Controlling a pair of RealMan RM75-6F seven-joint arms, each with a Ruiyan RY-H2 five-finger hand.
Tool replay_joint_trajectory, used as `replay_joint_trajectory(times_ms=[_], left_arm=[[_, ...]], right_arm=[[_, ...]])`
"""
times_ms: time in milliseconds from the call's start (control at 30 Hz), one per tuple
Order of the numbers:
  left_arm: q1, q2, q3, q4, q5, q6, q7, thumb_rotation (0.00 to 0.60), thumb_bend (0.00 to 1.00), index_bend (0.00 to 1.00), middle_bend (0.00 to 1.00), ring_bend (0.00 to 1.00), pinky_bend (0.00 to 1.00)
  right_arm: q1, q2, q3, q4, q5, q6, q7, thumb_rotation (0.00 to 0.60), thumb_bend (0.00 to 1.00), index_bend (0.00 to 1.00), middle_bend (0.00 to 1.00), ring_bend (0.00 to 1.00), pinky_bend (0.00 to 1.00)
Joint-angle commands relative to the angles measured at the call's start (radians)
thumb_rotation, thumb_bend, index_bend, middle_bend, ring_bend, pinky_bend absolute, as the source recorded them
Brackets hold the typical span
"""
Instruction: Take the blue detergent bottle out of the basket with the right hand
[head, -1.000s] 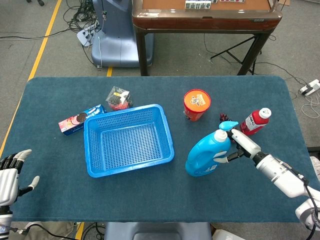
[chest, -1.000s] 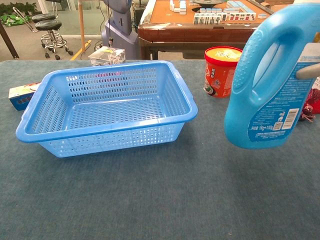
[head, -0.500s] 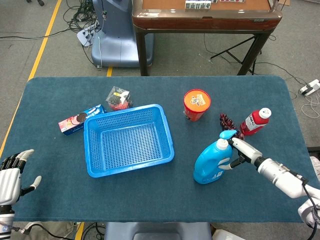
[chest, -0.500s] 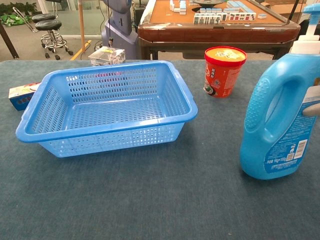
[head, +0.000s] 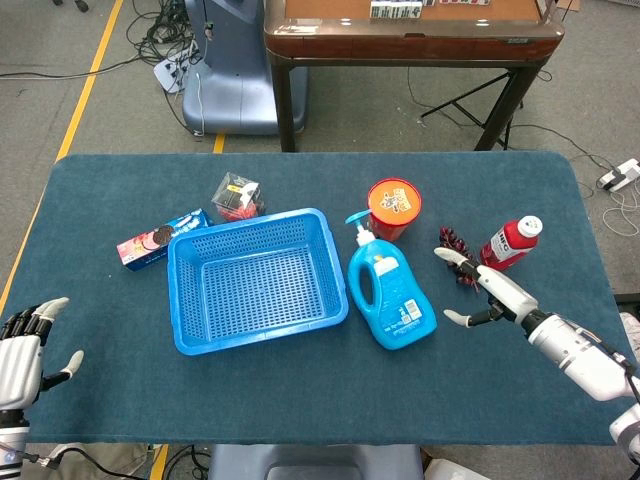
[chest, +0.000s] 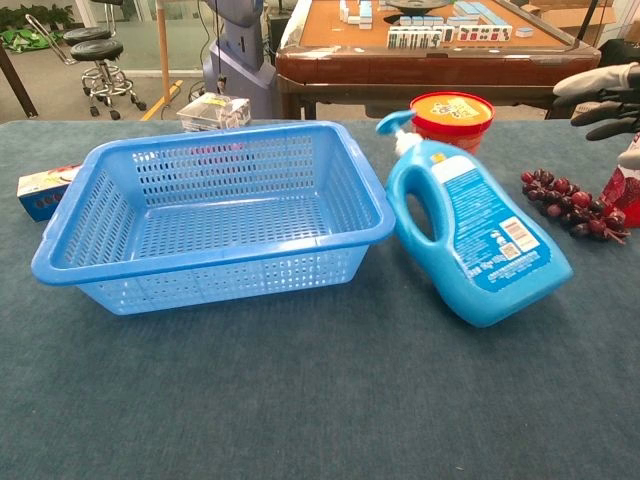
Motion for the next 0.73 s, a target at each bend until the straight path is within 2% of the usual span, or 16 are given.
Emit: replay_joint_trajectory(times_ms=[33, 167, 233, 400, 533, 733], left_arm=[[0.000, 0.000, -0.001, 0.001, -0.001, 0.001, -0.002, 0.600, 0.29, 0.19, 0.19, 0.16, 0.13], [0.000, 0.001, -0.003, 0.003, -0.003, 0.002, -0.006, 0.600, 0.29, 0.19, 0.19, 0.16, 0.13], [-0.002, 0.001, -0.003, 0.004, -0.002, 0.001, -0.006, 0.600, 0.29, 0.19, 0.19, 0.16, 0.13], [-0.004, -0.001, -0.004, 0.005, -0.001, 0.000, -0.005, 0.600, 0.29, 0.19, 0.19, 0.16, 0.13], [-0.003, -0.008, -0.002, 0.009, 0.009, 0.008, 0.003, 0.600, 0.29, 0.19, 0.19, 0.16, 0.13], [-0.002, -0.018, -0.002, 0.010, 0.029, 0.028, 0.022, 0.600, 0.29, 0.19, 0.19, 0.16, 0.13]], right_arm=[[-0.023, 0.037, -0.001, -0.029, -0.005, 0.034, -0.040, 0.600, 0.27, 0.00, 0.00, 0.00, 0.00], [-0.077, 0.060, 0.002, -0.065, 0.011, 0.099, -0.197, 0.600, 0.27, 0.00, 0.00, 0.00, 0.00], [-0.118, 0.060, 0.005, -0.085, 0.024, 0.150, -0.323, 0.600, 0.27, 0.00, 0.00, 0.00, 0.01], [-0.227, 0.043, 0.012, -0.129, 0.052, 0.291, -0.544, 0.600, 0.27, 0.00, 0.02, 0.01, 0.09], [-0.325, 0.016, 0.023, -0.149, 0.099, 0.411, -0.718, 0.600, 0.26, 0.00, 0.07, 0.08, 0.19], [-0.442, -0.021, 0.026, -0.176, 0.144, 0.540, -0.924, 0.600, 0.26, 0.01, 0.10, 0.09, 0.21]])
